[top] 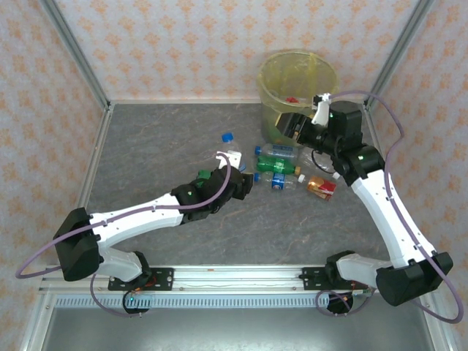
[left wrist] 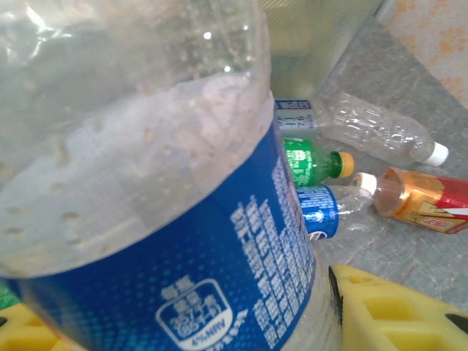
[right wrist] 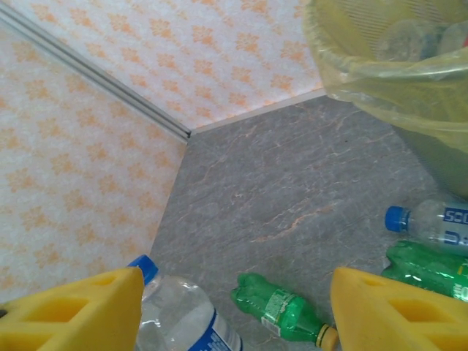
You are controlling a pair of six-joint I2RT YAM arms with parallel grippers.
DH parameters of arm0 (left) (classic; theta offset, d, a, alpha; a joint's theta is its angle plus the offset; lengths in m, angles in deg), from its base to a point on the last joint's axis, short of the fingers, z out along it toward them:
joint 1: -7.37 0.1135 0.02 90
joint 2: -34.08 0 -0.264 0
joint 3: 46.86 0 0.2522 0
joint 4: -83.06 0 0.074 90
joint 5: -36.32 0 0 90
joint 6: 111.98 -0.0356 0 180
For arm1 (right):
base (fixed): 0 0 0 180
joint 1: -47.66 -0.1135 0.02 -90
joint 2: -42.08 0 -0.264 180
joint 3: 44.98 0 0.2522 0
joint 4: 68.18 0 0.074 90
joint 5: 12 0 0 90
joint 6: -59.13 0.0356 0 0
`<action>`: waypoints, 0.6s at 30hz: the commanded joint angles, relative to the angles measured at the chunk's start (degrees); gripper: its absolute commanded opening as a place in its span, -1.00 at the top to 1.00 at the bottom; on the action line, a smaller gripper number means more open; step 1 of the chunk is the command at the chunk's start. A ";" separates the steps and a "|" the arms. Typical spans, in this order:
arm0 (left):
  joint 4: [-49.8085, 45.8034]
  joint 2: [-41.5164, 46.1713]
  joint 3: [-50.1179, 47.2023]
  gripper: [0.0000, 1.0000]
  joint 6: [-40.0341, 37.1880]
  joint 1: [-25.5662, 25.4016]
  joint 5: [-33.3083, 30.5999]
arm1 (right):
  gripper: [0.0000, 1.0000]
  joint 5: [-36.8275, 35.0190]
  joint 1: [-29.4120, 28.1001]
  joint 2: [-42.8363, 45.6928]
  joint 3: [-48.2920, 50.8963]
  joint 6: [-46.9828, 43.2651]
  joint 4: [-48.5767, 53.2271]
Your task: Put the plastic bottles in the bin
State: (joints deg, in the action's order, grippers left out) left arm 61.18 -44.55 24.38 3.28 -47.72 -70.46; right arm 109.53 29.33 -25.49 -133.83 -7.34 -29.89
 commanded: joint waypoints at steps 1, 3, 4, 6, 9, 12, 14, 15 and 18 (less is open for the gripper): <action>2.28 0.68 2.70 -0.10 -4.38 -1.19 -0.17 | -0.33 0.88 -1.82 -1.43 -2.60 -1.57 -0.03; 2.15 0.45 3.08 -0.10 -5.37 -1.90 -0.34 | -0.28 0.32 -3.44 -2.22 -3.52 -2.03 0.04; 2.14 0.39 3.20 -0.10 -5.93 -2.33 -0.60 | -0.25 0.01 -4.33 -2.63 -4.04 -2.31 0.12; 2.23 0.44 3.13 -0.10 -6.65 -2.89 -0.57 | -0.20 -0.16 -5.73 -3.82 -5.14 -2.78 0.25; 2.80 0.72 2.70 -0.10 -7.45 -3.42 -0.20 | -0.08 0.78 -7.51 -5.14 -6.36 -3.38 0.59; 3.27 0.99 2.70 -0.10 -7.89 -3.48 0.93 | -0.05 1.69 -8.85 -5.65 -6.57 -4.22 1.85; 3.84 1.26 2.57 -0.10 -8.41 -3.60 1.32 | -0.04 1.49 -9.51 -5.54 -6.09 -5.13 2.61; 3.96 1.28 2.51 -0.10 -8.78 -3.62 1.25 | -0.05 1.34 -9.62 -5.38 -5.68 -5.37 2.71; 3.19 0.76 2.89 -0.10 -10.00 -3.85 1.52 | -0.09 1.93 -10.01 -5.36 -5.07 -5.43 2.46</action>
State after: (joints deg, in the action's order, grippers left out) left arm 63.36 -44.53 26.02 -4.35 -51.11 -69.32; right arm 110.45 19.72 -31.41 -138.49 -11.34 -27.85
